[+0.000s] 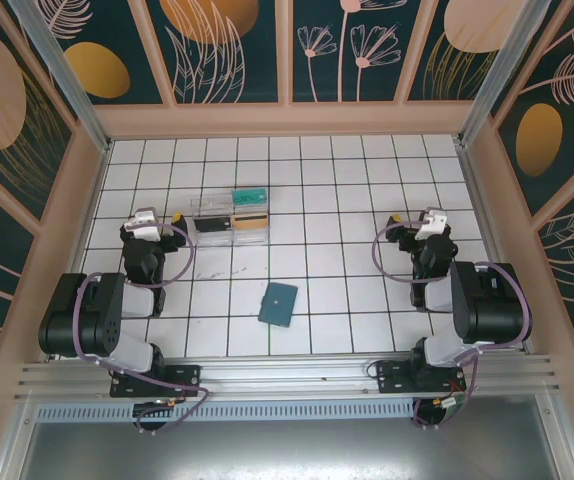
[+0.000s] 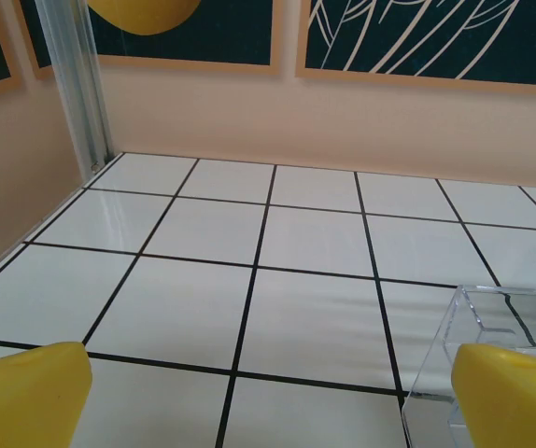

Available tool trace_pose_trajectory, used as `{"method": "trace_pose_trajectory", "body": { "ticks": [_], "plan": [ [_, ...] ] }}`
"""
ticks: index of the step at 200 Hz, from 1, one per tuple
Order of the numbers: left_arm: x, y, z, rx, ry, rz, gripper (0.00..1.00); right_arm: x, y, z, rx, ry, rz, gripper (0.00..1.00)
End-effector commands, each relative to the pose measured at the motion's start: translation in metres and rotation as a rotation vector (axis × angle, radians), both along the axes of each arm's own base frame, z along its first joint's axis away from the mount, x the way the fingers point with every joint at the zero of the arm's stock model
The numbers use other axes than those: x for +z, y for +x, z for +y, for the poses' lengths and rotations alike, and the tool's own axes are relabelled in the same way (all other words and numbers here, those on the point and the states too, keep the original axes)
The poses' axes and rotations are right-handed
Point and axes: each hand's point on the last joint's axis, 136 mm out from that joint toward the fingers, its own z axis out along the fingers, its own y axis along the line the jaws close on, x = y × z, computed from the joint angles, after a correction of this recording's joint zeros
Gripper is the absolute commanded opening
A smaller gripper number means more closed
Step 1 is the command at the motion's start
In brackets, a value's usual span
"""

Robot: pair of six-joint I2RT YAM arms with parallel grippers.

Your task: Take the credit cards out of the card holder

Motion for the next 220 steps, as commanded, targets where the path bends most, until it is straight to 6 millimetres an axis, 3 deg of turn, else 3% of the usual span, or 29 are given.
{"method": "trace_pose_trajectory", "body": {
  "ticks": [1,169,200,220],
  "plan": [
    [0.005,0.004,0.000,-0.004,0.008,-0.017,0.99,0.010,0.005,0.000,0.011,0.002,-0.032,0.99],
    [0.007,0.005,0.000,-0.002,0.006,-0.018,0.99,0.009,0.005,0.000,0.013,0.002,-0.031,0.99],
    [0.024,0.014,0.008,0.043,-0.005,0.045,0.99,0.029,0.006,-0.005,-0.041,0.019,-0.010,0.99],
    [0.041,0.016,0.033,0.213,-0.101,0.110,0.99,0.056,0.004,-0.008,-0.067,0.081,-0.031,0.99]
  ]
}}
